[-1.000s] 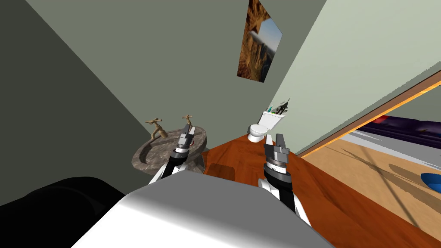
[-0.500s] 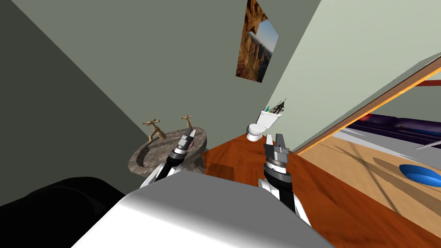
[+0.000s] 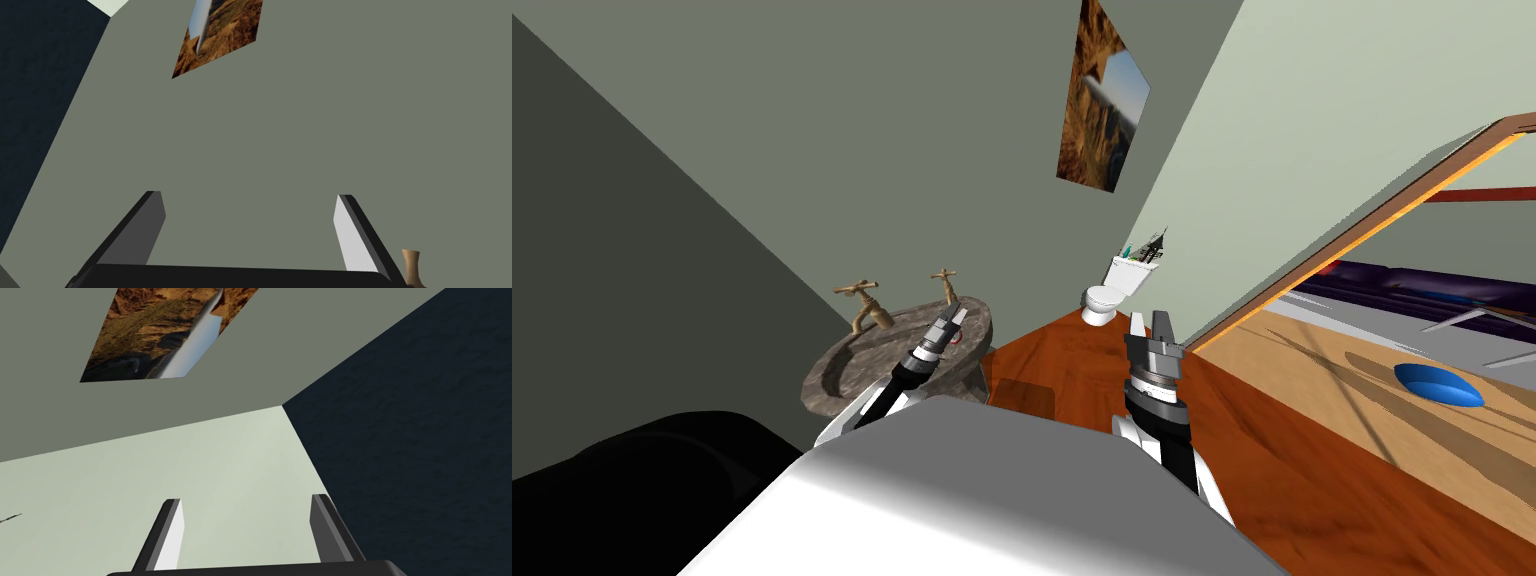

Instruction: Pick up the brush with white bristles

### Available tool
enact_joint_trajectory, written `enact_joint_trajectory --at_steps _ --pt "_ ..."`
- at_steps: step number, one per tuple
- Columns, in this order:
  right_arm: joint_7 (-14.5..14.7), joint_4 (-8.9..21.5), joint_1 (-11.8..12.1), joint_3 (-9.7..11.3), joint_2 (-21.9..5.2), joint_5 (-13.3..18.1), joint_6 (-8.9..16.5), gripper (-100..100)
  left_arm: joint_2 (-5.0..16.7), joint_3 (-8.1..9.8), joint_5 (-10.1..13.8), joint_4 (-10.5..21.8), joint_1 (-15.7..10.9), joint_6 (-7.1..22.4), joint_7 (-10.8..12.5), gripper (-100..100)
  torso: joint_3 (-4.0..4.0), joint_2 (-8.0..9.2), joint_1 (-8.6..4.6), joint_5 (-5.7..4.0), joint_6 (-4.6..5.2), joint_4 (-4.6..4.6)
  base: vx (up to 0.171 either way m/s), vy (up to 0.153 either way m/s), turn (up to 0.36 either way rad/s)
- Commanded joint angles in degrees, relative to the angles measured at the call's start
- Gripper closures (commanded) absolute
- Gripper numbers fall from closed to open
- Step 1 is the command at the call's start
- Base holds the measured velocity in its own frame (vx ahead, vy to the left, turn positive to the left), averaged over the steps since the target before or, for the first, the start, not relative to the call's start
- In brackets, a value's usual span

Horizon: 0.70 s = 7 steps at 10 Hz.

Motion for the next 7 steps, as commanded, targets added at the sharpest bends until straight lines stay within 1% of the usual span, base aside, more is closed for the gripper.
enact_joint_trajectory --at_steps 1,2,3,4,5,6,7 --pt "0.0 0.0 0.0 0.0 0.0 0.0 0.0 0 2.86 0.54 -0.32 1.28 0.49 0.97 2.67 -100 0.0 0.0 0.0 0.0 0.0 0.0 0.007 0.055 -0.111" --pt "0.0 0.0 0.0 0.0 0.0 0.0 0.0 0 4.38 0.54 -0.32 1.28 0.49 0.97 2.67 -100 -0.01 -0.02 0.01 0.0 0.01 -0.01 0.002 0.048 -0.061" --pt "0.0 0.0 0.0 0.0 0.0 0.0 0.0 0 6.37 1.03 -0.62 2.57 1.08 1.54 5.09 -100 -0.01 -0.02 -0.02 0.0 -0.01 -0.01 0.009 0.055 -0.104" --pt "0.0 0.0 0.0 0.0 0.0 0.0 0.0 0 7.91 1.03 -0.62 2.57 1.08 1.54 5.09 -100 -0.02 -0.03 0.0 0.0 0.01 -0.01 0.001 0.051 -0.065" --pt "0.0 0.0 0.0 0.0 0.0 0.0 0.0 0 9.63 1.51 -0.98 3.92 1.71 2.12 7.47 -100 -0.02 -0.02 -0.01 0.0 0.0 -0.01 -0.007 0.056 -0.125" --pt "0.0 0.0 0.0 0.0 0.0 0.0 0.0 0 11.17 1.51 -0.98 3.92 1.71 2.12 7.61 -100 0.0 0.0 0.01 0.0 0.01 0.0 -0.007 0.054 -0.057" --pt "0.0 0.0 0.0 0.0 0.0 0.0 0.0 0 12.9 1.95 -1.38 5.33 2.36 2.7 9.86 -100 0.01 0.01 -0.01 0.0 -0.01 0.0 -0.001 0.058 -0.11"
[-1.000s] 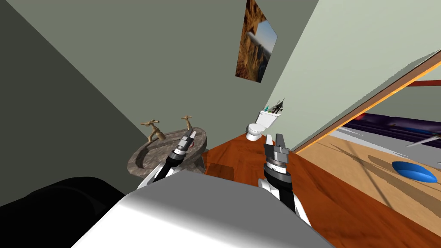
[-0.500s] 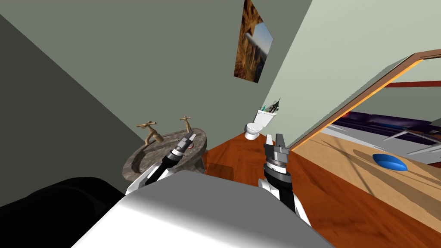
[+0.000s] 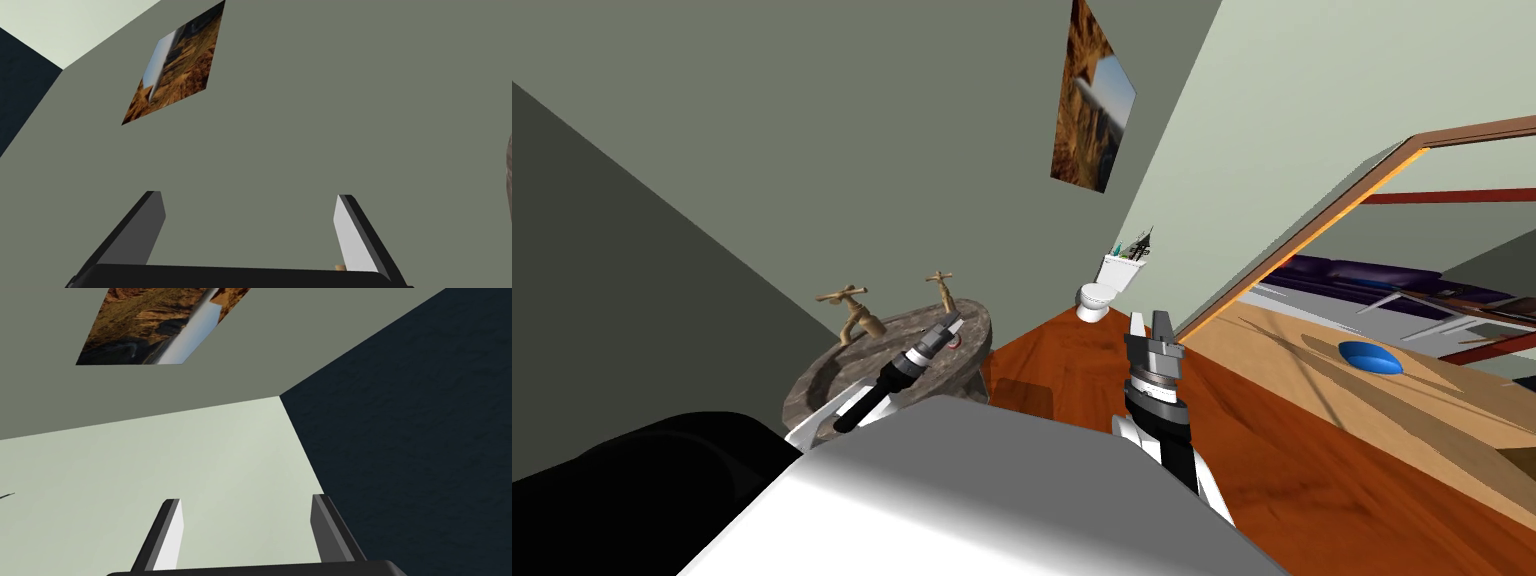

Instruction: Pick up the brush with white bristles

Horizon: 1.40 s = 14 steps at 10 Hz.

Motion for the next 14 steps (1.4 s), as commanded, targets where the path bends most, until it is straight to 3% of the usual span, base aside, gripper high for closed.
enact_joint_trajectory --at_steps 1,2,3,4,5,6,7,8,11,12,13,14 --pt "0.0 0.0 0.0 0.0 0.0 0.0 0.0 0 2.86 0.4 -0.09 0.82 0.24 0.28 1.84 -100 0.0 0.0 0.0 0.0 0.0 0.0 0.002 0.045 -0.062" --pt "0.0 0.0 0.01 0.0 0.0 0.0 0.0 0 3.51 0.4 -0.09 0.82 0.24 0.28 1.84 -100 -0.01 -0.02 -0.05 -0.01 -0.02 0.0 0.001 0.016 0.009" --pt "0.0 0.0 0.01 0.0 0.0 0.0 0.0 0 5.72 0.81 -0.54 2.28 0.92 0.85 4.51 -100 -0.01 -0.02 -0.16 -0.03 -0.02 0.0 0.003 0.025 -0.11" --pt "0.0 0.0 0.0 0.0 0.0 0.0 0.0 0 7.17 0.81 -0.54 2.28 0.92 0.85 4.52 -100 -0.01 -0.02 -0.14 -0.03 0.0 0.0 0.002 0.035 -0.06" --pt "0.0 0.0 0.01 0.0 0.0 0.0 0.0 0 9.02 1.15 -1.05 3.79 1.63 1.41 6.91 -100 -0.02 -0.03 -0.11 -0.02 -0.02 0.0 0.004 0.055 -0.089" --pt "0.0 0.0 0.0 0.0 0.0 0.0 0.0 0 10.77 1.15 -1.05 3.79 1.63 1.41 7.26 -100 -0.02 -0.03 -0.03 -0.01 -0.01 -0.01 0.006 0.044 -0.077" --pt "0.0 0.0 0.01 0.0 0.0 0.0 0.0 0 12.5 1.44 -1.62 5.34 2.38 1.95 9.52 -100 -0.02 -0.04 -0.07 -0.01 -0.02 -0.01 -0.014 0.029 -0.101" --pt "0.0 0.0 0.0 0.0 0.0 0.0 0.0 0 14.21 1.44 -1.62 5.34 2.38 1.95 10.03 -100 0.0 0.02 -0.11 -0.02 -0.01 0.0 -0.018 0.02 -0.064" --pt "0.0 0.0 0.0 0.0 0.0 0.0 0.0 0 19.62 1.78 -2.91 8.51 3.94 2.97 15.03 -100 0.02 0.03 -0.19 -0.04 -0.02 0.01 -0.012 0.019 -0.073" --pt "0.0 0.0 0.0 0.0 0.0 0.0 0.0 0 21.71 1.78 -2.91 8.51 3.94 2.97 15.62 -100 0.0 0.01 -0.17 -0.04 -0.01 0.0 -0.015 0.017 -0.054" --pt "0.0 0.0 0.0 0.0 0.0 0.0 0.0 0 23.64 1.83 -3.64 10.12 4.75 3.43 18.06 -100 0.01 0.02 -0.19 -0.03 -0.02 0.01 0.021 0.011 -0.116" --pt "0.0 0.0 0.01 0.0 0.0 0.0 0.0 0 25.13 1.83 -3.64 10.12 4.75 3.43 18.42 -100 -0.04 -0.07 -0.2 -0.03 -0.01 -0.01 -0.002 0.006 -0.026"
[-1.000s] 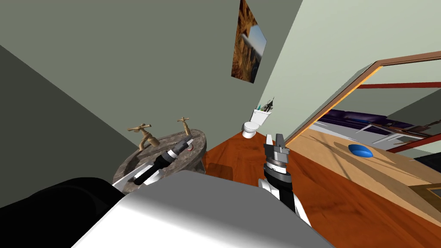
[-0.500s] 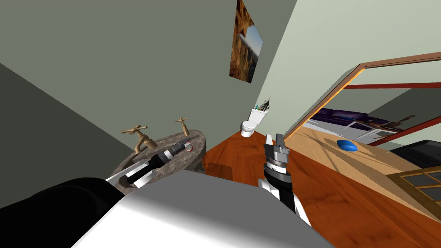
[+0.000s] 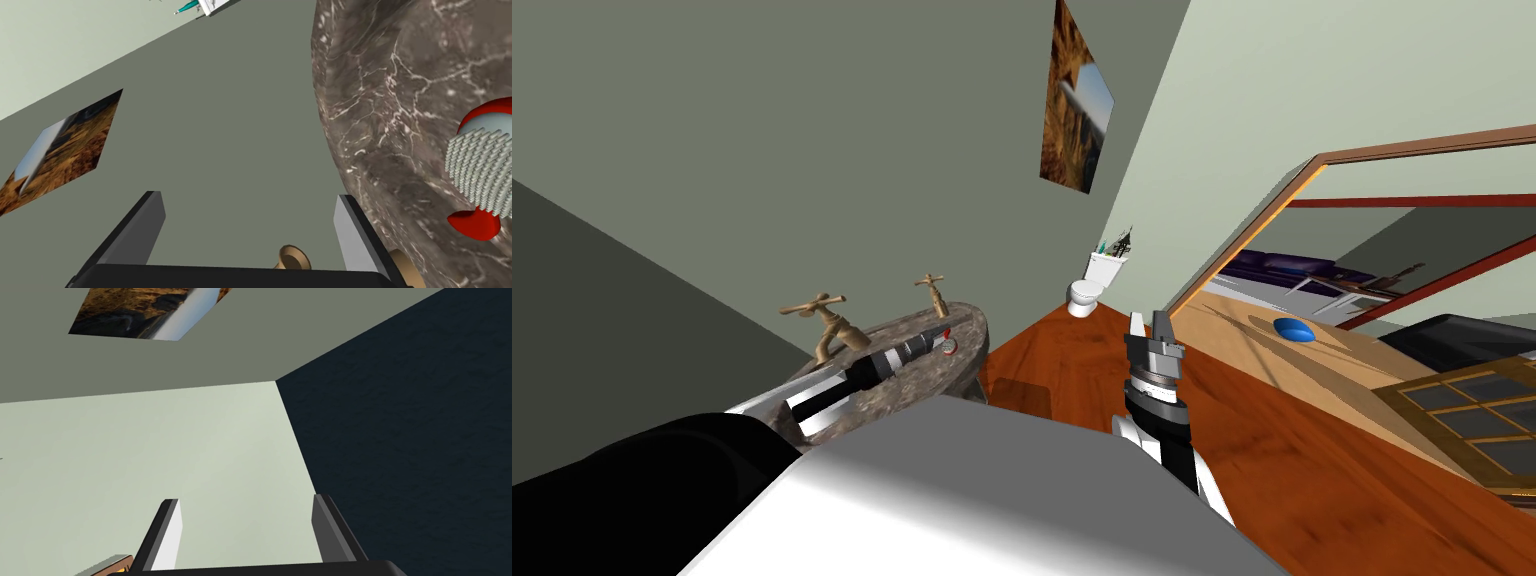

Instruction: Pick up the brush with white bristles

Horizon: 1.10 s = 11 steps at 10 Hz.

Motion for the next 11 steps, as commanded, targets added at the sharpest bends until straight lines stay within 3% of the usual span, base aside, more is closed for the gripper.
enact_joint_trajectory --at_steps 1,8,9,10,11 --pt "0.0 0.0 0.0 0.0 0.0 0.0 0.0 0 2.86 0.07 -0.84 1.8 0.97 0.52 2.86 -100 0.0 0.0 0.0 0.0 0.0 0.0 -0.013 0.014 -0.044" --pt "0.0 0.0 0.01 0.0 0.0 0.0 0.0 0 14.35 -0.36 -3.4 6.58 3.43 1.62 11.57 -100 -0.12 -0.21 0.02 0.0 0.02 -0.04 0.047 0.015 -0.071" --pt "0.0 0.0 0.01 0.0 0.0 0.0 0.0 0 16.4 -0.64 -4.31 8.13 4.24 1.91 13.92 -100 -0.11 -0.19 0.01 0.02 0.0 -0.04 0.04 -0.002 -0.058" --pt "0.0 0.0 0.0 0.0 0.0 0.0 0.0 0 17.32 -0.64 -4.31 8.13 4.24 1.91 14.14 -100 -0.1 -0.18 -0.03 0.0 0.01 -0.04 0.041 -0.003 -0.033" --pt "0.0 0.0 0.01 0.0 0.0 0.0 0.0 0 19.44 -0.97 -5.25 9.64 5.03 2.16 16.46 -100 -0.1 -0.18 -0.05 -0.01 0.0 -0.04 0.046 -0.011 -0.058"
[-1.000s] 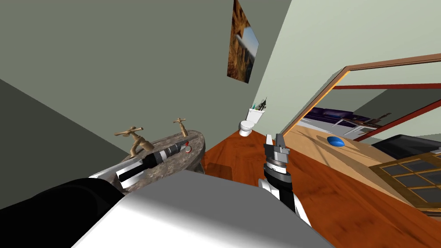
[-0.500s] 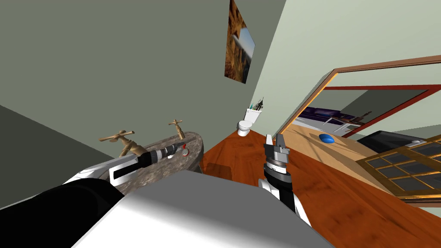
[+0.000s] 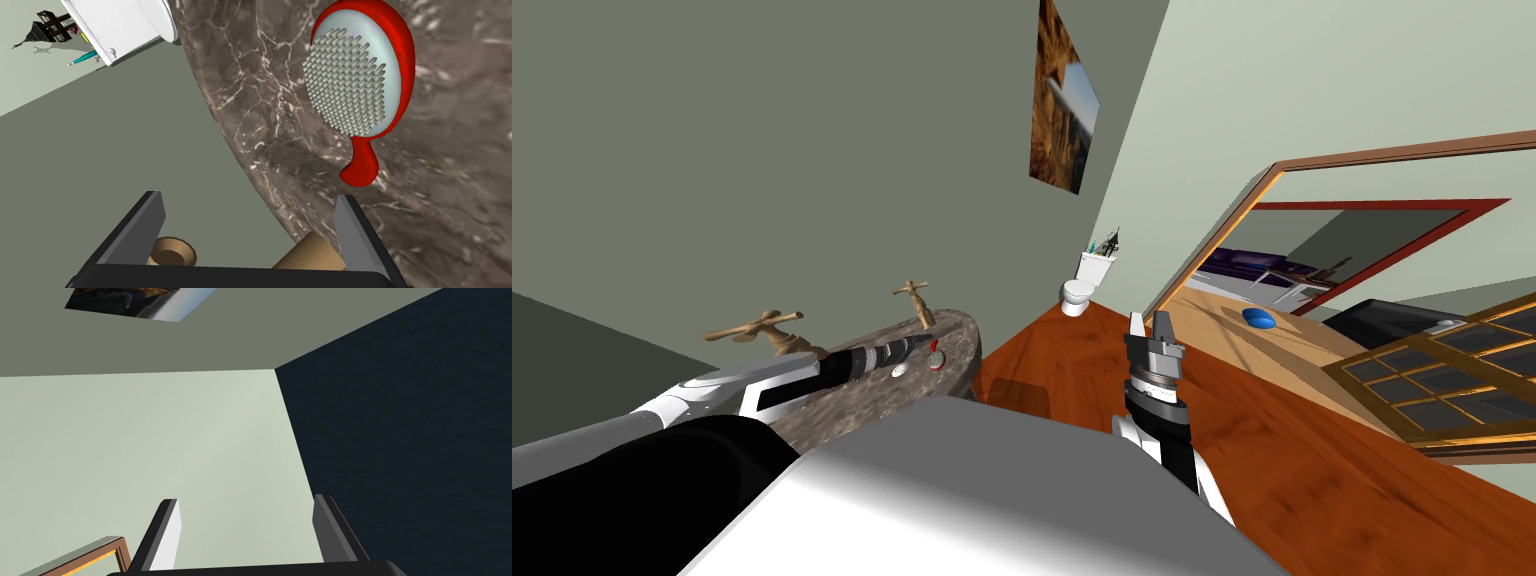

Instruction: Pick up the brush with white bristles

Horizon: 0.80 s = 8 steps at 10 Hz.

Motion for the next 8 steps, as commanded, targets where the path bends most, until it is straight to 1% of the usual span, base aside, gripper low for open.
enact_joint_trajectory --at_steps 1,2,3,4,5,6,7,8 --pt "0.0 0.0 0.0 0.0 0.0 0.0 0.0 0 1.87 -0.54 -0.53 1.08 -0.11 0.06 1.59 -100 0.0 0.0 0.0 0.0 0.0 0.0 0.035 -0.013 -0.029" --pt "0.0 0.0 0.0 0.0 0.0 0.0 0.0 0 4.17 -0.93 -1.48 2.56 0.67 0.28 3.99 -100 0.01 0.02 -0.01 0.0 0.0 0.0 0.045 -0.024 -0.049" --pt "0.0 0.0 0.0 0.0 0.0 0.0 0.0 0 4.53 -0.93 -1.48 2.56 0.67 0.28 3.99 -100 0.0 0.0 -0.05 -0.01 0.0 0.0 0.037 -0.025 -0.026" --pt "0.0 0.0 0.0 0.0 0.0 0.0 0.0 0 6.73 -1.39 -2.45 3.99 1.42 0.45 6.29 -100 0.01 0.03 -0.07 -0.01 -0.01 0.01 0.04 -0.038 -0.046" --pt "0.0 0.0 0.0 0.0 0.0 0.0 0.0 0 7.0 -1.39 -2.45 3.99 1.42 0.45 6.29 -100 0.01 0.02 -0.11 -0.02 0.0 0.0 0.035 -0.027 -0.015" --pt "0.0 0.0 0.0 0.0 0.0 0.0 0.0 0 9.29 -1.9 -3.43 5.37 2.15 0.59 8.49 -100 0.02 0.04 -0.08 -0.02 -0.01 0.01 0.042 -0.029 -0.037" --pt "0.0 0.0 0.0 0.0 0.0 0.0 0.0 0 11.2 -2.46 -4.4 6.68 2.86 0.7 10.16 -100 0.01 0.02 -0.09 -0.02 0.0 0.0 0.077 -0.053 -0.048" --pt "0.0 0.0 0.0 0.0 0.0 0.0 0.0 0 11.4 -2.46 -4.4 6.68 2.86 0.7 10.56 -100 -0.04 -0.08 -0.16 -0.02 -0.01 -0.02 0.066 -0.044 -0.005"
